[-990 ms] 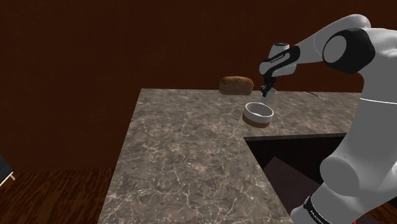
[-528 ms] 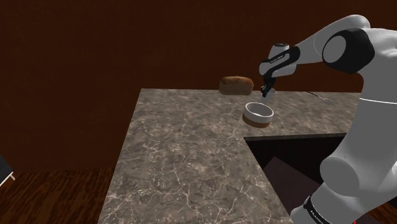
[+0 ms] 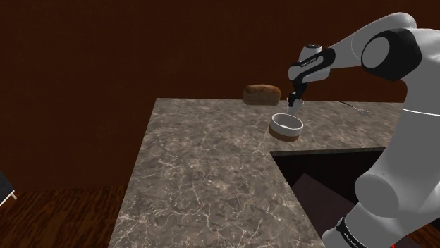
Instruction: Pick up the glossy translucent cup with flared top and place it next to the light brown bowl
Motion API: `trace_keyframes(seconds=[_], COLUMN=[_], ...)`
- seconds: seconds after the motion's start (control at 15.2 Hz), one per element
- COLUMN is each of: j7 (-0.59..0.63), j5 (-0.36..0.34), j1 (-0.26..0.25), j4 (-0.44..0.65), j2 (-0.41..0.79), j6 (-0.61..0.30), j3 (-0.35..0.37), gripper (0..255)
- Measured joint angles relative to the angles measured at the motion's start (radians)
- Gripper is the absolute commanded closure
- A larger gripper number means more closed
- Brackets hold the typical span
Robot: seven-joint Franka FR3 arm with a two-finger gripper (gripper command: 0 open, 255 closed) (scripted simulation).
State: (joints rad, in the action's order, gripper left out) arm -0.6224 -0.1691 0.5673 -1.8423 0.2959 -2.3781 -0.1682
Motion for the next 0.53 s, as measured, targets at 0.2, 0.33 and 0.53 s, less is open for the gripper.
trace_keyframes(seconds=[0.2,0.33,0.53], j7=[0.003,0.003,0.003], j5=[-0.004,-0.004,-0.004], j1=[-0.009,-0.01,-0.01], j4=[0.008,0.012,0.013], j2=[-0.045,-0.05,-0.051], j6=[0.052,0.062,0.065], j3=[0.002,0.002,0.002], gripper=[0,0,0])
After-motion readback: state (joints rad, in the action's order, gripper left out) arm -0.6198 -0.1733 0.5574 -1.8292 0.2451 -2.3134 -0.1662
